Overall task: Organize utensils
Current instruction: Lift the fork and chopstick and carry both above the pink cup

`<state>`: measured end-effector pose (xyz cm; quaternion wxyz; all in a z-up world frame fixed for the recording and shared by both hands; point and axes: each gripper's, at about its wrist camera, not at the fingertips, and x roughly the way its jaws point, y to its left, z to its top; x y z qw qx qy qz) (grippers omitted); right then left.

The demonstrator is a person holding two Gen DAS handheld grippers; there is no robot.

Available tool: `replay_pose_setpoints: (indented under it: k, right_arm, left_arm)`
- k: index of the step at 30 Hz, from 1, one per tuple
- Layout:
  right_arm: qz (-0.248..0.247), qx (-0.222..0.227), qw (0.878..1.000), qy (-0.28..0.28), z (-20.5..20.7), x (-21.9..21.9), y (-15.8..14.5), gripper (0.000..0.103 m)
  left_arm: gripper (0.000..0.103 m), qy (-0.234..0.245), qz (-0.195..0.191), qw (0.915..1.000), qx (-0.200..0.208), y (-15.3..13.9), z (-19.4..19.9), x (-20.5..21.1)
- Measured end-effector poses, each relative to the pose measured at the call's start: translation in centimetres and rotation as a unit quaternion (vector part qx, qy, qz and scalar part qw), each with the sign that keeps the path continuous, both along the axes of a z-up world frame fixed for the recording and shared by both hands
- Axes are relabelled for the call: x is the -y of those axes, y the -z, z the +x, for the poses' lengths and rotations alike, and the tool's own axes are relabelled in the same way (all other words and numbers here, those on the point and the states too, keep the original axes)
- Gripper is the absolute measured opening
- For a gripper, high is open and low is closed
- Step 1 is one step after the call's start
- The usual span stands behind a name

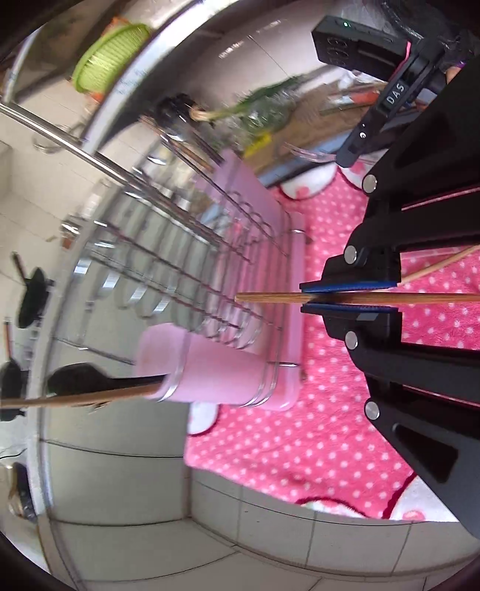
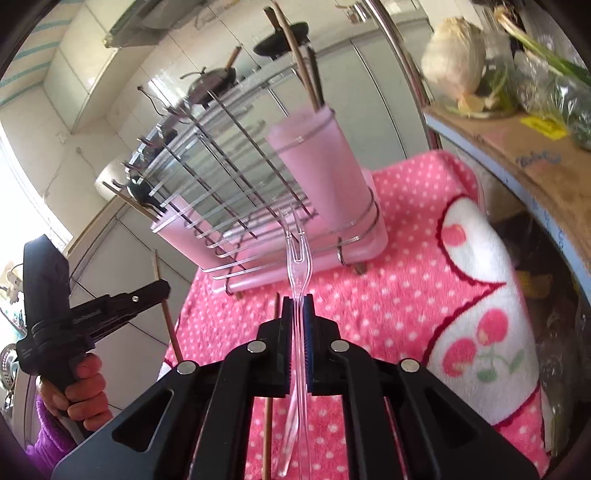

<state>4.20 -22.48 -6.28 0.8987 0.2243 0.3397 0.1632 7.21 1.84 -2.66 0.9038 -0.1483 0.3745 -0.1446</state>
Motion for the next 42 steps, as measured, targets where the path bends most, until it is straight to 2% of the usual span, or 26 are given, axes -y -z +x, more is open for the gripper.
replay_pose_setpoints:
  k: [3, 6, 13, 21, 32, 39, 42]
  right_arm:
    - [-0.004, 0.032, 0.999, 0.003, -0.7, -0.2, -1.1, 0.006]
    - [-0.010, 0.062, 0.998, 0.007, -1.3, -0.5, -2.4, 0.006]
    - [-0.027, 0.133, 0.991, 0.013, -1.7, -0.8, -6.4, 0.006]
    - [-0.025, 0.215, 0.976, 0.021, 0.3, -0.7, -11.8, 0.006]
    - [-0.023, 0.283, 0.958, 0.047, 4.6, 0.7, -16.8, 0.006]
    - [-0.053, 0.322, 0.943, 0.072, 6.8, 0.6, -17.0, 0.006]
    - [-0.070, 0.331, 0.938, 0.082, 7.8, 0.4, -16.4, 0.006]
  left_arm:
    - [0.005, -0.016, -0.019, 0.9980, 0.058, -2.3, -2.2, -1.3]
    - [0.005, -0.031, -0.037, 0.9943, 0.095, -4.1, -3.6, -2.3]
    - [0.005, -0.051, -0.049, 0.9849, 0.158, -8.6, -5.4, -5.3]
    - [0.005, -0.076, -0.044, 0.9711, 0.222, -14.1, -6.1, -7.1]
    - [0.005, -0.100, -0.027, 0.9555, 0.276, -19.2, -4.4, -8.1]
    - [0.005, -0.122, -0.019, 0.9461, 0.299, -20.7, -3.2, -8.8]
    - [0.005, -0.128, -0.010, 0.9449, 0.301, -20.8, -2.5, -8.9]
